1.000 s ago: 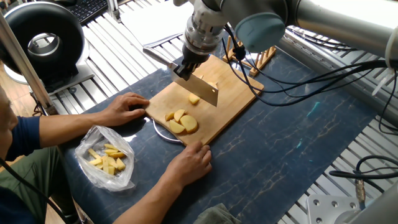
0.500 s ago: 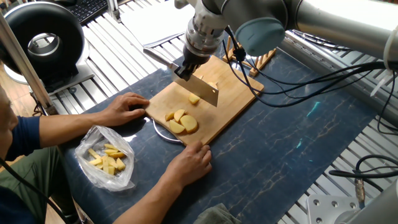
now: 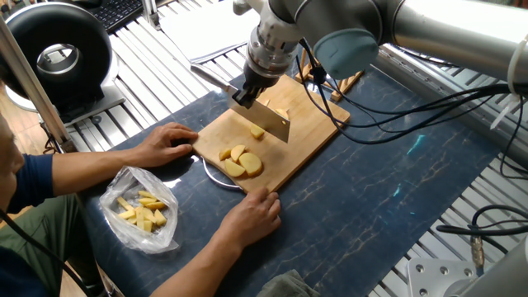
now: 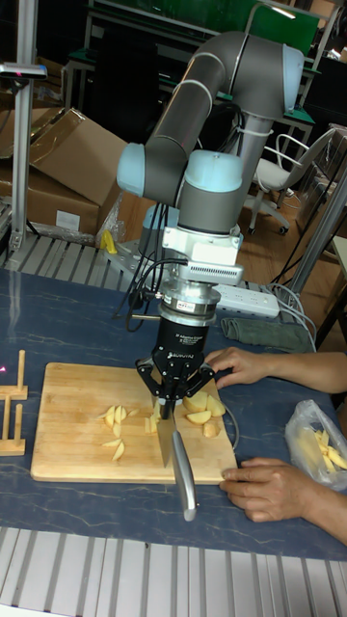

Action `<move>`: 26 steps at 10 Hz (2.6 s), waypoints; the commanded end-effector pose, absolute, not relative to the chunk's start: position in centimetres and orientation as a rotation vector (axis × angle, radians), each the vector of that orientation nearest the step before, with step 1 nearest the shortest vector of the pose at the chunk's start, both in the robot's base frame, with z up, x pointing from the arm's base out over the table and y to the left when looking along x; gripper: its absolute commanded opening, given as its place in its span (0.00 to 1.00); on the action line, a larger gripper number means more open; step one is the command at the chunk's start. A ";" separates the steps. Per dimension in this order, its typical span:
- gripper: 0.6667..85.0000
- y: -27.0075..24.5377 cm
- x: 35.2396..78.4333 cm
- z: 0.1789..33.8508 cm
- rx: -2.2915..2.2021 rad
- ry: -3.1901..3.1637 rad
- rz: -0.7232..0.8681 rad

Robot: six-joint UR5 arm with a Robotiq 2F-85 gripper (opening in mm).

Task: Chop the potatoes

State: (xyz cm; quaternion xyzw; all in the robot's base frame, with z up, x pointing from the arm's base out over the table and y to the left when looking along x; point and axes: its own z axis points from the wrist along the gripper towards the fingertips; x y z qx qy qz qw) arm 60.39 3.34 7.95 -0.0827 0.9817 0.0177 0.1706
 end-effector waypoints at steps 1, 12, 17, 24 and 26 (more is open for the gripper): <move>0.00 3.5 60.3 8.2 -0.218 2.790 0.068; 0.00 3.0 60.4 7.1 -0.230 2.763 0.060; 0.00 2.8 60.6 6.6 -0.239 2.745 0.045; 0.00 3.3 58.8 9.9 -0.243 2.814 0.097; 0.00 3.1 59.6 8.8 -0.242 2.793 0.078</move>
